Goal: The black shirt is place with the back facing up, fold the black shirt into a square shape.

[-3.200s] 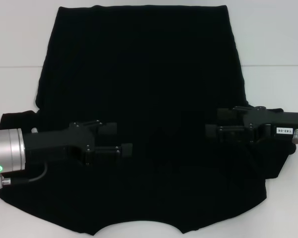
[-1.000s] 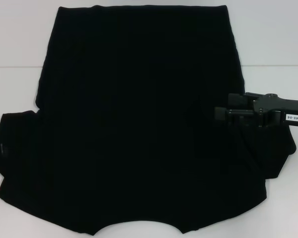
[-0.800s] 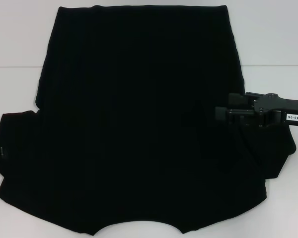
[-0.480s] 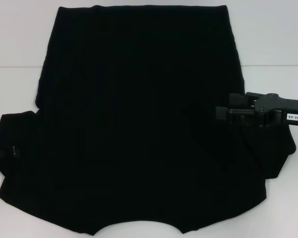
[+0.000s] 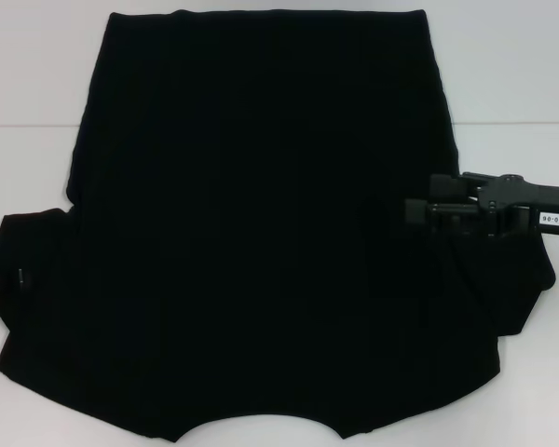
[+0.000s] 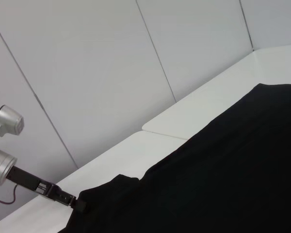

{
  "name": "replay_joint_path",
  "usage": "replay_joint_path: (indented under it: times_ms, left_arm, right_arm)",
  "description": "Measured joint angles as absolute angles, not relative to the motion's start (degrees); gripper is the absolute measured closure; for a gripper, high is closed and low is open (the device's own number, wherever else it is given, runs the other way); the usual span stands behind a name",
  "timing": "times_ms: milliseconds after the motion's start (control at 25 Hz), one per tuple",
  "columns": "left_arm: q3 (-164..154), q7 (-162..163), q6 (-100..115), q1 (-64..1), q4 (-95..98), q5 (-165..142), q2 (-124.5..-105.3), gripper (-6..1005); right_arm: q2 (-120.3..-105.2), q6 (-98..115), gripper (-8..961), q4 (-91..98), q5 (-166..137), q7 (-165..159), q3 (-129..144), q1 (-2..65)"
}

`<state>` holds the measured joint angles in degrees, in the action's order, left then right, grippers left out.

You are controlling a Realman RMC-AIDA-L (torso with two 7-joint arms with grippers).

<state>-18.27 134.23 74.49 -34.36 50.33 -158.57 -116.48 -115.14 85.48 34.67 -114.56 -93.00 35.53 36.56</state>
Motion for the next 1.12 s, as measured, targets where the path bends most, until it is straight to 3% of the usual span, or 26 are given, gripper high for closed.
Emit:
replay_joint_path:
  times_ms: [80,280,840,1120]
  left_arm:
    - [-18.3,134.2,74.0,-34.3,50.3,-158.6,-116.55,245]
    - [-18.2,134.2,73.4,-34.2,50.3,-158.6,-116.63,494]
    - [-18.2,133.7,69.8,-34.5,50.3,-157.6,-116.53,957]
    - [-18.2,133.3,64.7,-34.6,50.3,-156.8,-116.36,978]
  right_arm:
    - [-115.13,85.5,38,34.7,-114.5,-93.0,35.5,36.6]
    - [-115.13,85.6,38,34.7,-114.5,-93.0,35.5,36.6]
    - [-115.44,85.3,37,34.7,-114.1,-92.5,34.9,36.4]
    - [-115.74,85.1,37,34.7,-114.1,-92.4,34.5,36.3]
